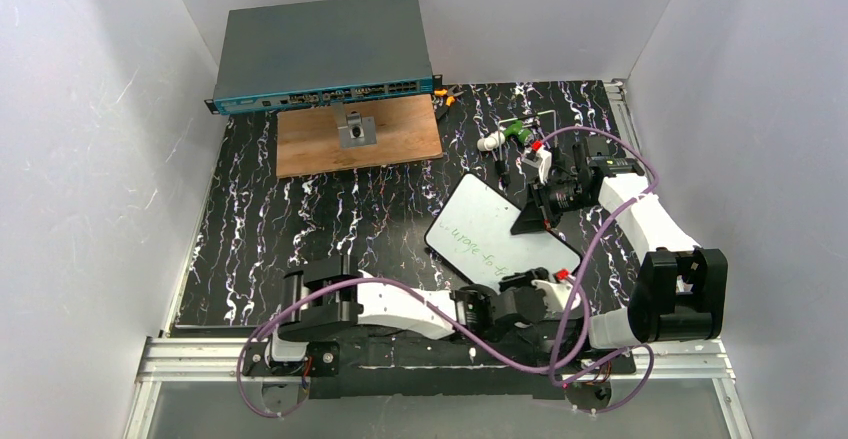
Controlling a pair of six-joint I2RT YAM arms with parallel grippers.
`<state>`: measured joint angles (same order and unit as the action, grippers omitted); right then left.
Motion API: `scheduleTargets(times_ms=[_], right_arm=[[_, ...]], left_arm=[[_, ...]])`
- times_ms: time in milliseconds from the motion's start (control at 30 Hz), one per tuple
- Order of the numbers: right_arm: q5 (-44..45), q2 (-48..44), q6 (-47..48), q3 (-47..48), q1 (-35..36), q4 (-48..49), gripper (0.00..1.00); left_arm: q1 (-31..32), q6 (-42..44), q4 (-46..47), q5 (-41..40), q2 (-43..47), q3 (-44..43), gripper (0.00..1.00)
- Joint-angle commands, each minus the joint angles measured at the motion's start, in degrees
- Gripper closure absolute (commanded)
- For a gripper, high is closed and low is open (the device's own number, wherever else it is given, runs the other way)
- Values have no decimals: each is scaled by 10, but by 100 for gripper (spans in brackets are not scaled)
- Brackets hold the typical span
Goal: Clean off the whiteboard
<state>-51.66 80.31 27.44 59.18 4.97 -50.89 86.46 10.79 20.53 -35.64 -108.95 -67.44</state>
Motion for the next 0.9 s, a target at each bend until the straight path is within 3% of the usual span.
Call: scheduleTargets(times_ms=[0, 400, 867], right_arm=[[-29, -15, 27, 15, 2, 15, 99], [-30, -17, 28, 16, 2, 15, 99], [-29, -16, 28, 16, 2, 14, 99]], left_arm=[[14, 31, 0, -19, -21, -63, 100], [15, 96, -33, -39, -67, -133, 100], [26, 123, -61, -25, -69, -132, 100]])
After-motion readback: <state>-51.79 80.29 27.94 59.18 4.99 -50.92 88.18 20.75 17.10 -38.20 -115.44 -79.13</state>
